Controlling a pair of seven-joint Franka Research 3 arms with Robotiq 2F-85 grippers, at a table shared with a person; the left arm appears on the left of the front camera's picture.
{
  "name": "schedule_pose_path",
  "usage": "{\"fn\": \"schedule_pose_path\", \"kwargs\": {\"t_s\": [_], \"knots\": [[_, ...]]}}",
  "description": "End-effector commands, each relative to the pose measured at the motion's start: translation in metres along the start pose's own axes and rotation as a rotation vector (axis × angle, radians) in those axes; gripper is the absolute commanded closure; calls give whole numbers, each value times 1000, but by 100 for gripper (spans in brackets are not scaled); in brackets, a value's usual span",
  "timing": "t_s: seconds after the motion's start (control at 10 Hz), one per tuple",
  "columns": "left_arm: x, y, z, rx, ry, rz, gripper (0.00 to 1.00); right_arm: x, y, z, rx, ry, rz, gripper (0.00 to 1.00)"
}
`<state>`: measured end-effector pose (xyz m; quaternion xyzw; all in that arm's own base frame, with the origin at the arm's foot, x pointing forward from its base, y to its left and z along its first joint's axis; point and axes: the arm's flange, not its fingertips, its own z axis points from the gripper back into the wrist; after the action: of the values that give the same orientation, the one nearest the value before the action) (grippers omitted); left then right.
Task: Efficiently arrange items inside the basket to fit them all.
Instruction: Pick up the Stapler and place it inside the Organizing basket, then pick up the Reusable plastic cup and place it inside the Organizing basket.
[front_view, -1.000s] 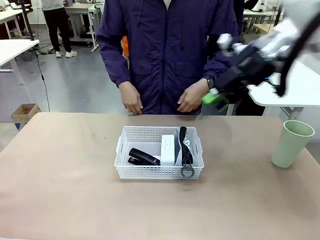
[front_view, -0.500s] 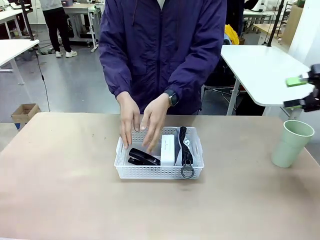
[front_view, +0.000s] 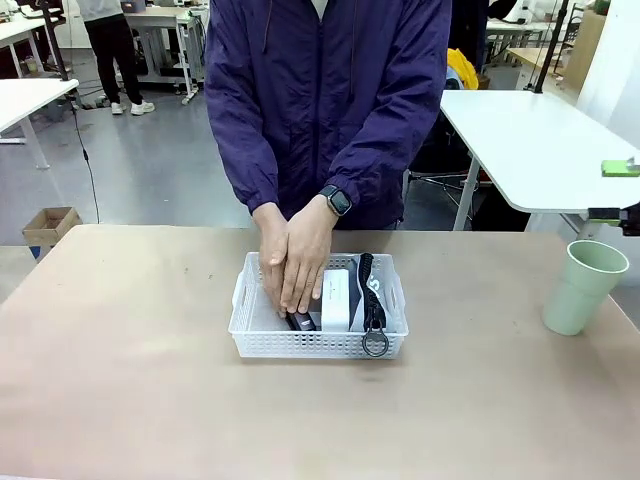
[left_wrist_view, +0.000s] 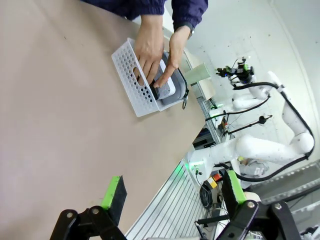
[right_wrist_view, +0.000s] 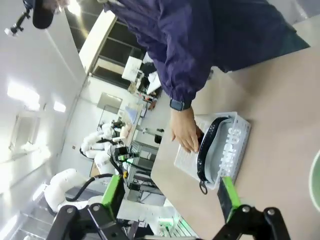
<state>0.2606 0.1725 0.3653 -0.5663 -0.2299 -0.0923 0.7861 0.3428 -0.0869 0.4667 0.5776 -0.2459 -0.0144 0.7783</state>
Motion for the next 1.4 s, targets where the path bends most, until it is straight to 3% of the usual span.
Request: {"fn": "schedule_pose_path", "kwargs": {"t_s": [0.0, 1.0, 1.3], "knots": [[1, -4, 1, -13, -7, 11, 0, -4, 16, 2, -15, 32, -7, 0], [1, -4, 1, -13, -7, 11, 0, -2, 14, -1, -7, 12, 11, 0], [1, -4, 1, -13, -7, 11, 0, -28, 13, 76, 52, -269, 309, 0]]}}
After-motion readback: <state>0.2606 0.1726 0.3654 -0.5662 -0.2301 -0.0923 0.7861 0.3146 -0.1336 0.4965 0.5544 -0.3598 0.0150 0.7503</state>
